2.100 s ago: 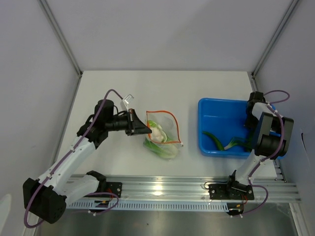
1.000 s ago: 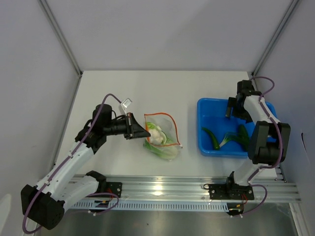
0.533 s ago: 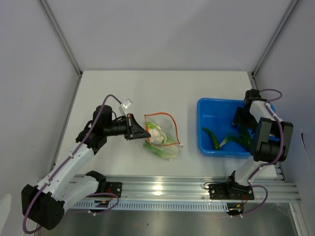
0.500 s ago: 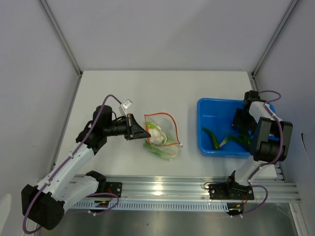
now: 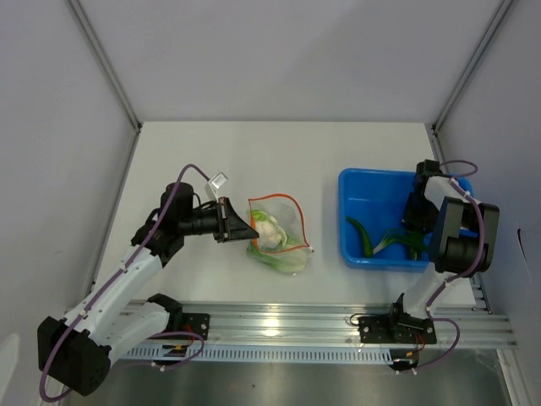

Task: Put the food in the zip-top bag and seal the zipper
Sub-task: Pick up the fake vegetable from the bin.

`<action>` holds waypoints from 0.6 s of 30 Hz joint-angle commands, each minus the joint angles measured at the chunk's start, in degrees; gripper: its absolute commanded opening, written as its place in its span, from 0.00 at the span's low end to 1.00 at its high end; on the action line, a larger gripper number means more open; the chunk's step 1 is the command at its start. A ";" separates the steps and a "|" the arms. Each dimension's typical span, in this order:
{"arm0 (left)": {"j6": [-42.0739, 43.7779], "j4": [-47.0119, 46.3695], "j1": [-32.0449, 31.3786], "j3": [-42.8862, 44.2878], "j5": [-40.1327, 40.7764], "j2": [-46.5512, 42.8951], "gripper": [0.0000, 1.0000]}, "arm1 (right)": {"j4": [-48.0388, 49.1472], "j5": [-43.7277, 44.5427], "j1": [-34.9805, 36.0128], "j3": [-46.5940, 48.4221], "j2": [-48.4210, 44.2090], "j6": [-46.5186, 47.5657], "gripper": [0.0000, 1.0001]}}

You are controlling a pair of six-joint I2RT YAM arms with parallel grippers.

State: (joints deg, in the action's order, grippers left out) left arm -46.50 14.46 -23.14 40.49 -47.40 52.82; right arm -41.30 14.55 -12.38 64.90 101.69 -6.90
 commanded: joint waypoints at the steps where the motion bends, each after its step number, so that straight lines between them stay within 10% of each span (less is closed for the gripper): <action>1: 0.10 -1.54 -0.33 -0.24 -1.65 0.00 0.01 | 2.02 2.24 1.13 -0.04 -2.37 -0.22 0.23; 18: 0.09 -0.22 -0.33 0.46 -0.15 -1.31 0.01 | -9.67 8.57 10.01 21.13 -11.77 -1.72 0.00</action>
State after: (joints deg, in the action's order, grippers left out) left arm -46.50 14.44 -23.14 40.49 -47.22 52.80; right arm -47.05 21.69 -2.92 83.20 91.81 -7.77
